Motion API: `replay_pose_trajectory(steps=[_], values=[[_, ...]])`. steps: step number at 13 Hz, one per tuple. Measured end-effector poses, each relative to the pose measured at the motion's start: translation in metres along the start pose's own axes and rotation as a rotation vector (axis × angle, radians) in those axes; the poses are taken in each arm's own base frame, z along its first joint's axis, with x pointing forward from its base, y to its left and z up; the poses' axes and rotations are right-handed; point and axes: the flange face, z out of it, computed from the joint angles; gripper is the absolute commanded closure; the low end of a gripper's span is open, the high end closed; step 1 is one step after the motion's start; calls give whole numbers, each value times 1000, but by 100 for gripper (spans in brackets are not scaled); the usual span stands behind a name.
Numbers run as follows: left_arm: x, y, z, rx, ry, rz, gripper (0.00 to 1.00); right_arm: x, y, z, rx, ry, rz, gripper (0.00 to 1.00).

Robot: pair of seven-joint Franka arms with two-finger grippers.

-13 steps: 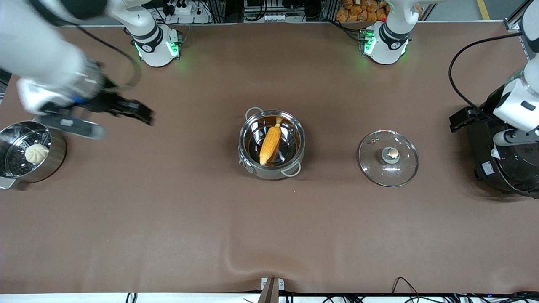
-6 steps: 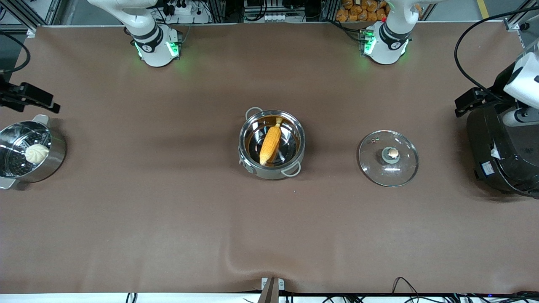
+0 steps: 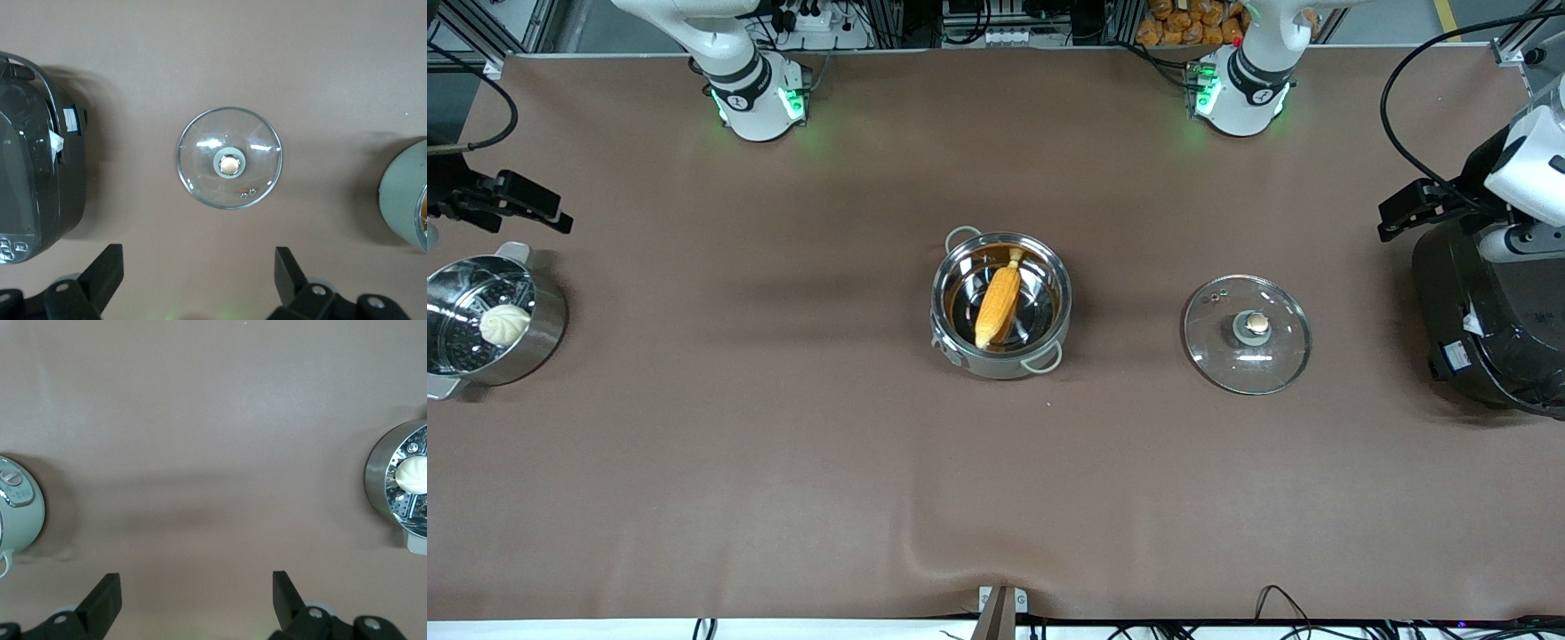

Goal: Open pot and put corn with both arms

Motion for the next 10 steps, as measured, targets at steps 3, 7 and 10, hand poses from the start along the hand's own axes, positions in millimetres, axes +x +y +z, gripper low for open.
replay_pose_trajectory(steps=[3, 7, 10], values=[[-3, 6, -12, -2, 12, 11, 0, -6, 6, 6, 5, -10, 7, 0], [-4, 5, -15, -1, 12, 10, 0, -7, 6, 19, 6, -29, 41, 0], [-3, 1, -14, -1, 10, 3, 0, -8, 4, 17, -2, -26, 46, 0]])
